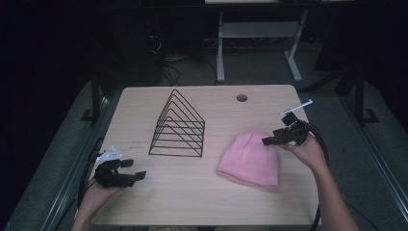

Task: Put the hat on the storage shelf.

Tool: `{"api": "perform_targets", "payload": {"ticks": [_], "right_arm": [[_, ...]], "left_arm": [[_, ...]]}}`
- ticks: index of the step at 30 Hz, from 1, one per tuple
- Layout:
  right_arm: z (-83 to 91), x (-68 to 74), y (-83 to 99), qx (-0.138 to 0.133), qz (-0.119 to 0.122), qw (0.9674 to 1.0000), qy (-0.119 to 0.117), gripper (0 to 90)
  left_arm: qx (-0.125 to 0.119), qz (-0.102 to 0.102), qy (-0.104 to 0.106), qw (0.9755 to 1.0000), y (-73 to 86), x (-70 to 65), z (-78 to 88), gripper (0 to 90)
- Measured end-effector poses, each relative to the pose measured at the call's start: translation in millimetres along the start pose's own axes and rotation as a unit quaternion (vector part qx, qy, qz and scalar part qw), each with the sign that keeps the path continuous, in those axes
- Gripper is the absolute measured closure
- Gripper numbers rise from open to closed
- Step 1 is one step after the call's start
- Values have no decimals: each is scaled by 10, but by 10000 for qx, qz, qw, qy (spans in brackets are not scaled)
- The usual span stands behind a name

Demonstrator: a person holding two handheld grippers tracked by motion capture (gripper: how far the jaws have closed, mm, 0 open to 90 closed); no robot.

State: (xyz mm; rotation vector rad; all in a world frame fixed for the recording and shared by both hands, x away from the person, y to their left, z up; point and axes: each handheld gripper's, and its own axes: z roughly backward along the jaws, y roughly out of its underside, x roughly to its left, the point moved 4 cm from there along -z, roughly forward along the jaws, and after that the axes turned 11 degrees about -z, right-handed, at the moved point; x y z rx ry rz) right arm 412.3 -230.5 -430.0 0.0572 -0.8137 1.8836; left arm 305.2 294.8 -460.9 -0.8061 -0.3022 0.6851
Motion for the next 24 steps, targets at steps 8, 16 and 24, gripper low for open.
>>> {"api": "perform_targets", "payload": {"ticks": [8,16,24], "right_arm": [[-108,-96,-83,161,-230,9996,-38,264],[-204,-106,-174,320,-234,9992,-20,300],[-304,-172,-224,435,-305,9985,100,313]], "left_arm": [[-7,8,-10,10000,5,9,9,224],[-14,15,-13,10000,2,10,15,224],[5,-19,-25,10000,11,26,28,224]]}}
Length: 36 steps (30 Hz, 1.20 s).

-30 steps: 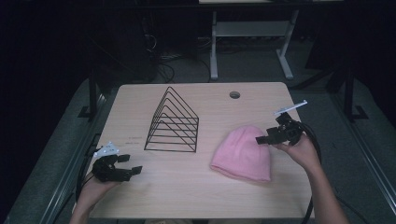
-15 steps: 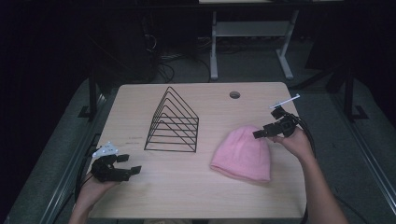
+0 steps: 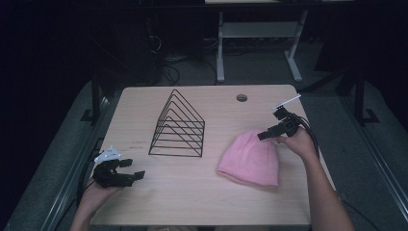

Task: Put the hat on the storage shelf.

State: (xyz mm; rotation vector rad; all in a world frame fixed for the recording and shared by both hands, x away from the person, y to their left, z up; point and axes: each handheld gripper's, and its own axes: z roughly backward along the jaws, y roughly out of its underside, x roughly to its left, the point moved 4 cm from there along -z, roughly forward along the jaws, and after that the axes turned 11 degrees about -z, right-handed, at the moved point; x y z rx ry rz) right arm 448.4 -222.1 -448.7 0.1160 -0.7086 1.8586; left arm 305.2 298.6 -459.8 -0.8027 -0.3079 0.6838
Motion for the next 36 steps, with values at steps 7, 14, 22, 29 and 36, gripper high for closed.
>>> {"api": "perform_targets", "payload": {"ticks": [7,14,22,29,36], "right_arm": [[-87,-117,25,172,-150,9997,53,352],[-183,-187,62,325,-263,9991,-50,427],[-289,-195,99,403,-385,9981,-260,553],[-266,-194,128,268,-493,9969,-558,724],[-156,-167,136,-14,-506,9952,-840,773]], "left_arm": [[-10,55,-6,10000,9,9,0,224],[17,53,-4,10000,18,12,-6,224],[27,73,-12,10000,28,14,-8,224],[86,33,24,10000,37,10,-16,225],[36,134,33,9999,35,-13,-38,225]]}}
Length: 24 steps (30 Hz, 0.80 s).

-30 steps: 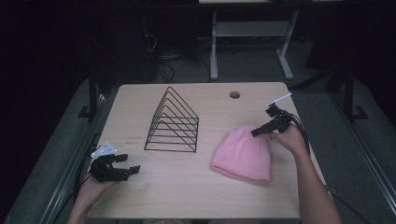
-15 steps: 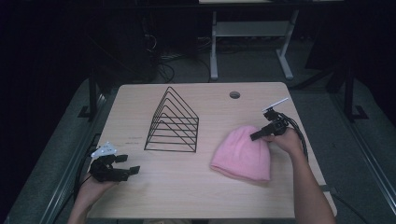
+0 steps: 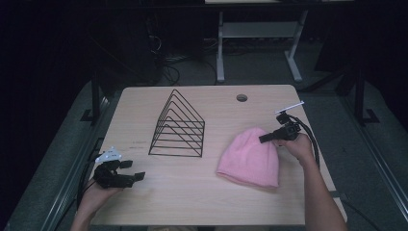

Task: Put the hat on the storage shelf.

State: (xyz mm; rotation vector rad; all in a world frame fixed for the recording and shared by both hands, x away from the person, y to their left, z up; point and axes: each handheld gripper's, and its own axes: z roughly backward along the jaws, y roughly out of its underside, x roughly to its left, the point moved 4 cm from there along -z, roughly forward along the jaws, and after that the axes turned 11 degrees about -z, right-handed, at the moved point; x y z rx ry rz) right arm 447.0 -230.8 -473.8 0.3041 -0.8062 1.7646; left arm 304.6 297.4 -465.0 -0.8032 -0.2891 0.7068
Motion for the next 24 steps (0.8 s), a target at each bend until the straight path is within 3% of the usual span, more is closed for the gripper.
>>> {"api": "perform_targets", "payload": {"ticks": [12,24], "right_arm": [[279,250,-53,-435,352,9981,-270,781],[639,592,-72,-787,833,9925,-432,788]], "left_arm": [[-5,-11,47,10000,-6,-6,17,231],[-9,-92,139,9999,-47,-43,24,238]]}}
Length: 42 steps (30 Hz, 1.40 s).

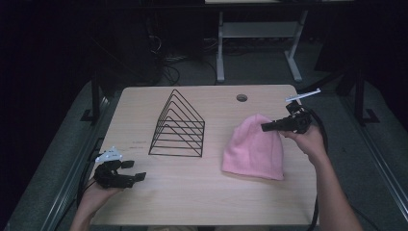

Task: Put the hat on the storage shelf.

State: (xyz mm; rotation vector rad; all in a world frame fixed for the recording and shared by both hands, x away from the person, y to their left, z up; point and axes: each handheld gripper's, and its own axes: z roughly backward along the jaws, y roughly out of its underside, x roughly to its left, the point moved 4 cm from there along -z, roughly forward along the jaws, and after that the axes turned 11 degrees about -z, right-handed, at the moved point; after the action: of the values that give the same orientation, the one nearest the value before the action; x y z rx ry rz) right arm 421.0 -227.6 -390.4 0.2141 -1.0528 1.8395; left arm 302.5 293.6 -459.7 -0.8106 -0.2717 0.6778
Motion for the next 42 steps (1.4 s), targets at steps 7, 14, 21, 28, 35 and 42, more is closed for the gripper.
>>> {"api": "perform_targets", "payload": {"ticks": [7,14,21,28,35,42], "right_arm": [[99,117,-59,-60,170,9998,16,790],[225,205,-124,-161,317,9994,42,791],[366,266,-188,-252,441,9987,100,792],[474,323,-243,-306,546,9979,156,792],[594,419,-334,-433,675,9967,157,797],[615,520,-398,-441,802,9958,96,796]], "left_arm": [[-12,-3,32,10000,-4,-7,11,238],[-5,-45,85,10000,-19,-16,7,238],[-13,-141,184,9997,-60,-36,1,238],[5,-235,245,9994,-118,-38,7,238],[20,-362,301,9989,-212,-34,50,238],[-28,-493,390,9980,-325,-27,149,237]]}}
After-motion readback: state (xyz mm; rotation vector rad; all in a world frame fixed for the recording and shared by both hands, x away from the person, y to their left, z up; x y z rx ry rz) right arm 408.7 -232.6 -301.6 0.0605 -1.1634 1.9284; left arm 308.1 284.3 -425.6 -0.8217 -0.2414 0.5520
